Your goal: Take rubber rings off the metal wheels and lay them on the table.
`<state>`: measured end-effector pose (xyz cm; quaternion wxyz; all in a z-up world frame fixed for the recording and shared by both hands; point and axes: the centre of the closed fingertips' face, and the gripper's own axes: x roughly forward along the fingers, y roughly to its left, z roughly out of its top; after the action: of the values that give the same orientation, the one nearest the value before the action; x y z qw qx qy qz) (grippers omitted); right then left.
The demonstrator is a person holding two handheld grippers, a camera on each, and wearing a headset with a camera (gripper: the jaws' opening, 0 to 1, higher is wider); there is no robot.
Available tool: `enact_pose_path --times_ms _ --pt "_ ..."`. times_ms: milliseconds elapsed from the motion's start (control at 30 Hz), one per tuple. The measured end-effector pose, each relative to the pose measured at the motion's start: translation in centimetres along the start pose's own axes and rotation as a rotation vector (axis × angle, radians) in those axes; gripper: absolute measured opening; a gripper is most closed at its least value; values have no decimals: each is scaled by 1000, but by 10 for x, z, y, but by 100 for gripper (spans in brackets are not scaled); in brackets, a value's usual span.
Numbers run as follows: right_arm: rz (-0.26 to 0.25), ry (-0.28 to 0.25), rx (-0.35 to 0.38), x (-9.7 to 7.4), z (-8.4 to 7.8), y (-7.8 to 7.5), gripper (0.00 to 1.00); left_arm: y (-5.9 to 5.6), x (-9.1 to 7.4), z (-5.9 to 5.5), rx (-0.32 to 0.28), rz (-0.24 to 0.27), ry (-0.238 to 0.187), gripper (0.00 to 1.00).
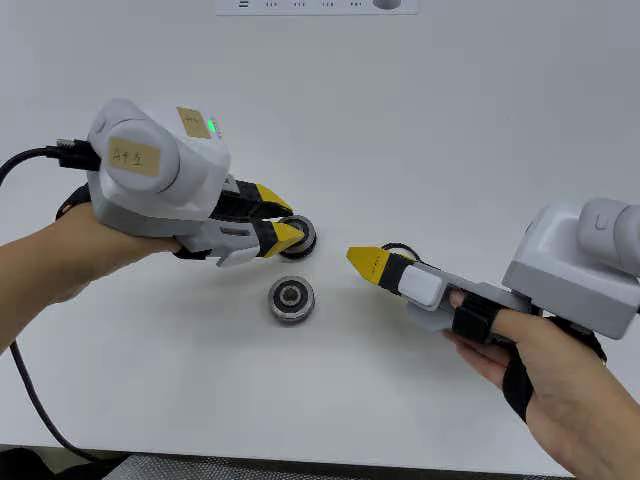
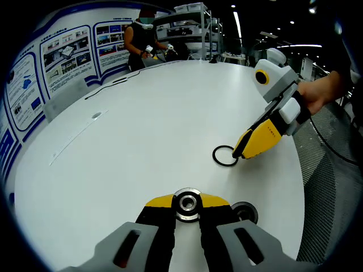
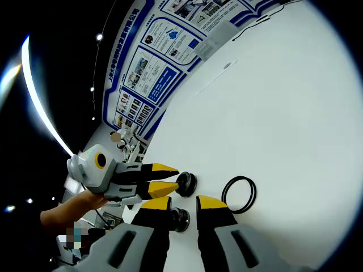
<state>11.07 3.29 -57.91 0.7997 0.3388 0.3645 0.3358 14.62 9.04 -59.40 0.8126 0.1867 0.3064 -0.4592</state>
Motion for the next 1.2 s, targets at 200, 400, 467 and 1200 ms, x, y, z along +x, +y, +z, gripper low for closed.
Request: enact_pose_path --times_ms 200,400,467,1200 --pt "5 -7 21 1 2 -1 19 -1 1 -4 -3 -2 13 16" --pt "16 -6 30 2 0 2 19 1 1 -8 -19 4 11 15" --pt "17 -6 34 3 0 2 19 1 2 -8 -15 0 12 15" --pt "84 24 51 45 7 20 43 -1 3 -9 63 -15 26 12"
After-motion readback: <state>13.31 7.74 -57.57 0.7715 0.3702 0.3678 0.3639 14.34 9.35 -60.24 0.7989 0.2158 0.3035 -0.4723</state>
